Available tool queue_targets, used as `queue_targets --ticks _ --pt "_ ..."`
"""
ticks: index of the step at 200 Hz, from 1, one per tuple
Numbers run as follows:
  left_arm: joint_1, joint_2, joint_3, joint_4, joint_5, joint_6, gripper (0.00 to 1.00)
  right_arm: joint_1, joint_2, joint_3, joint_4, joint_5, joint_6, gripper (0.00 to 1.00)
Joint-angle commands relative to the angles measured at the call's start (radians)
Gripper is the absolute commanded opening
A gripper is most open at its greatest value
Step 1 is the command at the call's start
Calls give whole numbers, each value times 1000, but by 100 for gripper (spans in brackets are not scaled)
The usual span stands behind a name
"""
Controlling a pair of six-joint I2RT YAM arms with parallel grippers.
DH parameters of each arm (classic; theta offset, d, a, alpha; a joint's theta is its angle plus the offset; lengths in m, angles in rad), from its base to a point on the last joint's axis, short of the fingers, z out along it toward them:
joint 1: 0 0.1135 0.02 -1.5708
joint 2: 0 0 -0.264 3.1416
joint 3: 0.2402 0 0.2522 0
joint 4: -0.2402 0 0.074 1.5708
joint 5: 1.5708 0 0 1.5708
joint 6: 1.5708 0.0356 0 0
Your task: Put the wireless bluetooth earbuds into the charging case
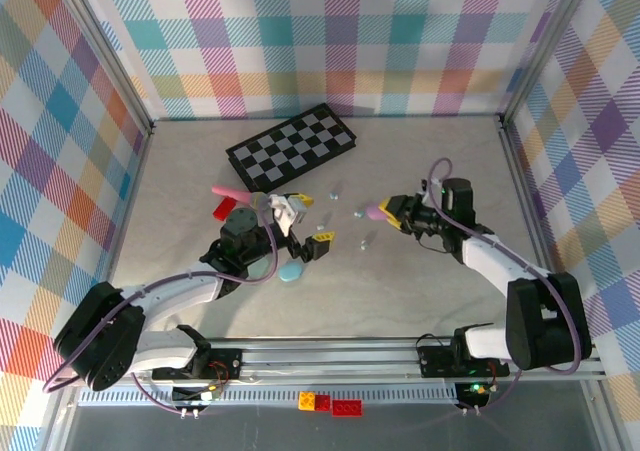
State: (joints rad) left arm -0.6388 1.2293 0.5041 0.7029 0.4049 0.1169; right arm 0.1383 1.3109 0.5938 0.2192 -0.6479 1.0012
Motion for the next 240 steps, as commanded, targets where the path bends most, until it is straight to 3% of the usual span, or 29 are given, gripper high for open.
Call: queue_targets --ticks 1,47,126,140,199,240 --pt "-15 -34 -33 -85 -55 15 100 -77 -29 -78 1 45 -48 18" --pt "-19 -59 -33 -138 -66 28 100 -183 -23 -188 0 113 -99 18" --pt "-19 -122 -20 -318 -161 23 100 -188 59 -219 6 215 -150 25" --pt "-19 -142 -9 -386 -203 10 100 -188 44 -214 -17 231 -165 32" --pt "-21 -183 60 -702 -358 -72 100 -188 -132 -155 -259 359 -239 77" --pt "-22 17 204 -946 -367 -100 96 -185 -245 -91 -423 397 -308 86"
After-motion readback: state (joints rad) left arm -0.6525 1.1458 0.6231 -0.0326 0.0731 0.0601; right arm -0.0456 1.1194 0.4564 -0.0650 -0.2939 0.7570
